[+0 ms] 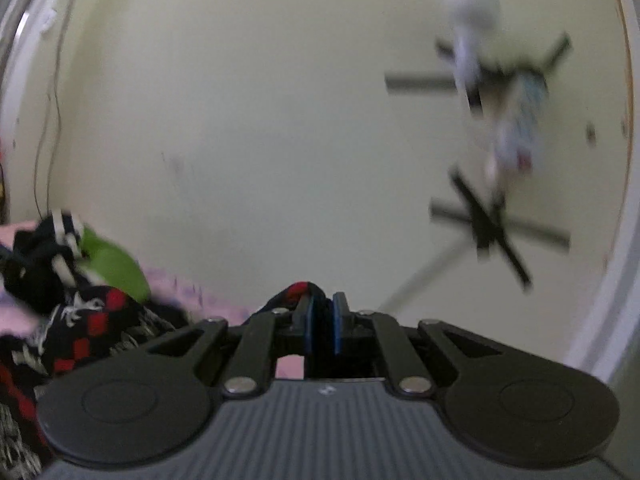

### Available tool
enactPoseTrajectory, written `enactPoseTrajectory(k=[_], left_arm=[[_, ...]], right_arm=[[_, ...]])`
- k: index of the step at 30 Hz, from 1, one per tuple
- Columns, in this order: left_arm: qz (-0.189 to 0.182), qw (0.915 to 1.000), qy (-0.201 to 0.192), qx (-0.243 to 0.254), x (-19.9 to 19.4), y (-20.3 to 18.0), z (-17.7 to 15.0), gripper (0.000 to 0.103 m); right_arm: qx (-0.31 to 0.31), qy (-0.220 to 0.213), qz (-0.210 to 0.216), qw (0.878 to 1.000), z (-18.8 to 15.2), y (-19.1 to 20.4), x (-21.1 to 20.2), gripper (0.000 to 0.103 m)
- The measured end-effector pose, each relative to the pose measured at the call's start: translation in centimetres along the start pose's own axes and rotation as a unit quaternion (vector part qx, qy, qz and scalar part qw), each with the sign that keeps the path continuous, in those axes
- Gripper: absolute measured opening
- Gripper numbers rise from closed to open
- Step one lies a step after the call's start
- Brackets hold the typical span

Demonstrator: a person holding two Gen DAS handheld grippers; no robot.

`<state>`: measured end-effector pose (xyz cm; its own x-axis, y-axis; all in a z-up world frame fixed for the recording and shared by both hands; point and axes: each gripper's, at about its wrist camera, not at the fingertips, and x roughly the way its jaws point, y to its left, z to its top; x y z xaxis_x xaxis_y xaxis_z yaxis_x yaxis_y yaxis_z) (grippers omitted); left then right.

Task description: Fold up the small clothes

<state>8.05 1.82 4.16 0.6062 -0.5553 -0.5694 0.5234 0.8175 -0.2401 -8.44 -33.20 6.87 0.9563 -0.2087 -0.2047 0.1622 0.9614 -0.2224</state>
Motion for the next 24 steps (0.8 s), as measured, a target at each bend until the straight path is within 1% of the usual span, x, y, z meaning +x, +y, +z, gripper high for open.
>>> enactPoseTrajectory(k=[2, 5, 6, 7, 8, 9, 10, 11, 12, 13, 14, 15, 16, 17, 18, 19, 20, 21, 22, 24], left_arm=[[-0.002, 0.9994, 0.029, 0.017, 2.2, -1.2, -0.1, 0.077], [0.004, 0.9970, 0.063, 0.045, 5.0, -2.8, -0.4, 0.077], [0.010, 0.9962, 0.071, 0.051, 6.1, -3.1, -0.5, 0.066], [0.019, 0.9953, 0.075, 0.058, 7.0, -3.3, -0.6, 0.031], [0.032, 0.9944, 0.077, 0.065, 7.6, -3.2, -0.5, 0.021], [0.045, 0.9945, 0.067, 0.067, 7.6, -3.1, -0.3, 0.020], [0.046, 0.9962, 0.045, 0.058, 6.9, -2.6, 0.0, 0.019], [0.048, 0.9977, 0.010, 0.046, 5.6, -2.0, 0.1, 0.019], [0.058, 0.9975, -0.026, 0.031, 4.1, -1.1, 0.0, 0.017], [0.072, 0.9960, -0.052, 0.016, 3.3, -0.3, -0.1, 0.016], [0.093, 0.9935, -0.066, 0.002, 3.0, 0.6, -0.4, 0.017], [0.106, 0.9927, -0.057, -0.007, 3.5, 1.2, -0.6, 0.023], [0.106, 0.9936, -0.035, -0.016, 4.6, 1.9, -1.0, 0.026], [0.098, 0.9948, -0.017, -0.023, 5.6, 2.6, -1.5, 0.028], [0.097, 0.9950, -0.019, -0.013, 6.1, 2.6, -2.1, 0.032], [0.097, 0.9950, -0.023, 0.004, 6.0, 2.1, -2.3, 0.039], [0.096, 0.9949, -0.024, 0.019, 5.8, 1.6, -2.3, 0.044], [0.093, 0.9948, -0.028, 0.029, 5.7, 1.2, -2.4, 0.054], [0.092, 0.9945, -0.032, 0.038, 5.5, 1.0, -2.6, 0.059], [0.088, 0.9947, -0.036, 0.038, 4.9, 1.0, -2.7, 0.060]], right_arm=[[0.009, 0.021, 0.002, 1.000, -1.8, -0.2, 0.2, 0.000], [0.019, 0.034, 0.004, 0.999, -3.4, 0.0, 0.5, 0.000], [0.023, 0.035, 0.005, 0.999, -3.6, 0.2, 0.4, 0.000], [0.025, 0.035, 0.006, 0.999, -3.7, 0.1, 0.4, 0.000], [0.027, 0.033, 0.005, 0.999, -3.6, 0.1, 0.3, 0.000], [0.029, 0.030, 0.004, 0.999, -3.2, 0.1, 0.2, 0.000], [0.032, 0.023, 0.001, 0.999, -3.0, 0.0, -0.2, 0.000], [0.036, 0.015, 0.000, 0.999, -2.9, -0.3, -0.4, 0.000], [0.043, 0.008, 0.000, 0.999, -2.9, -0.5, -0.7, 0.000], [0.047, 0.007, 0.001, 0.999, -3.2, -0.9, -0.5, 0.000], [0.048, 0.014, 0.002, 0.999, -3.6, -0.9, -0.2, 0.000], [0.043, 0.031, 0.004, 0.999, -4.3, -0.8, 0.4, 0.000], [0.035, 0.049, 0.006, 0.998, -5.0, -0.5, 1.1, 0.000], [0.017, 0.077, 0.003, 0.997, -6.1, 0.0, 2.2, 0.000], [-0.001, 0.102, -0.007, 0.995, -7.1, 0.5, 3.0, 0.000], [-0.017, 0.124, -0.017, 0.992, -8.0, 0.9, 3.6, 0.000], [-0.020, 0.133, -0.019, 0.991, -8.6, 1.1, 3.7, 0.000], [-0.016, 0.134, -0.021, 0.991, -8.9, 1.0, 3.5, 0.000], [-0.011, 0.132, -0.023, 0.991, -8.9, 0.8, 3.2, 0.000], [-0.004, 0.132, -0.024, 0.991, -8.8, 0.4, 2.3, 0.002]])
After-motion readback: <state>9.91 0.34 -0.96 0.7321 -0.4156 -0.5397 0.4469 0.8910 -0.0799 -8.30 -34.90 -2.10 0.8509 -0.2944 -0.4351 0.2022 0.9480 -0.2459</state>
